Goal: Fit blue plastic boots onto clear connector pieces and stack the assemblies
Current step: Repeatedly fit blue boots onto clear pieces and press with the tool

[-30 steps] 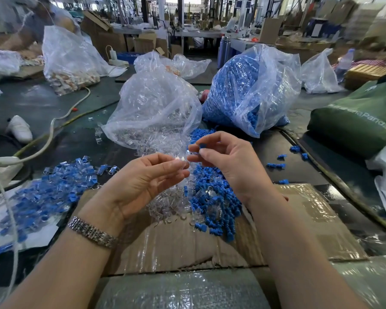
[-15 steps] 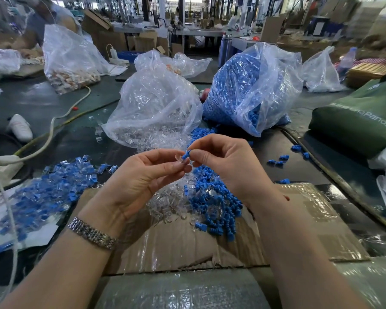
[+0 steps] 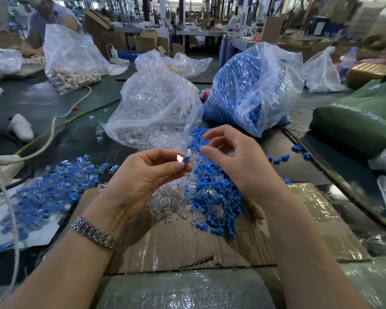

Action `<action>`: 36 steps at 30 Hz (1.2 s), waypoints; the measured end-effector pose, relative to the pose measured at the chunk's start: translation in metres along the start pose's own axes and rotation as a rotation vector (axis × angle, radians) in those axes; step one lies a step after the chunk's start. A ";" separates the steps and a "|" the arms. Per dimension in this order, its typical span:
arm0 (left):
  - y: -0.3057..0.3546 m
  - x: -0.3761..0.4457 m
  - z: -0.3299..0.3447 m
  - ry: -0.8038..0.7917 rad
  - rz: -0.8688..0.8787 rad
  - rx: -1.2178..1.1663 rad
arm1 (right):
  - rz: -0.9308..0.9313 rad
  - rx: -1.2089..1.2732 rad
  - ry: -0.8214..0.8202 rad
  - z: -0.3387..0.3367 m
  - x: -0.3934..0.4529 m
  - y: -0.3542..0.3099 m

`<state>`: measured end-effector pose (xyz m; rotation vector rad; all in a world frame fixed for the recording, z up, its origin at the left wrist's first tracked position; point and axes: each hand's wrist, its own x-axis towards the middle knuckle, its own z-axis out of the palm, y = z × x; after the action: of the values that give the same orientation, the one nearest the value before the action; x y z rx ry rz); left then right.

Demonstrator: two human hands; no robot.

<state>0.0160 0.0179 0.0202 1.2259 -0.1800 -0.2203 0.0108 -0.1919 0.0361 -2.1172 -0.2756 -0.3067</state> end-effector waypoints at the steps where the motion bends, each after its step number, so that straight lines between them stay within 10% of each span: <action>1: -0.001 0.000 0.000 0.000 0.001 -0.011 | 0.097 -0.167 0.041 -0.005 0.002 0.006; 5: -0.002 0.001 -0.002 -0.022 -0.001 -0.040 | 0.608 -0.748 -0.182 -0.014 0.002 0.024; 12: -0.003 0.004 -0.008 0.012 -0.024 -0.116 | 0.558 -0.736 -0.146 -0.010 0.003 0.025; 17: -0.002 0.006 -0.011 0.072 -0.002 -0.127 | 0.448 -0.256 -0.022 -0.024 0.002 0.013; 21: -0.003 0.007 -0.012 0.097 0.007 -0.113 | 0.459 0.236 -0.358 -0.019 -0.008 -0.005; 36: -0.010 0.007 -0.003 0.079 0.119 0.109 | 0.397 0.249 -0.555 0.006 -0.015 -0.016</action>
<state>0.0226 0.0157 0.0099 1.3252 -0.1979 -0.0592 -0.0074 -0.1799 0.0411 -1.9177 -0.1923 0.5302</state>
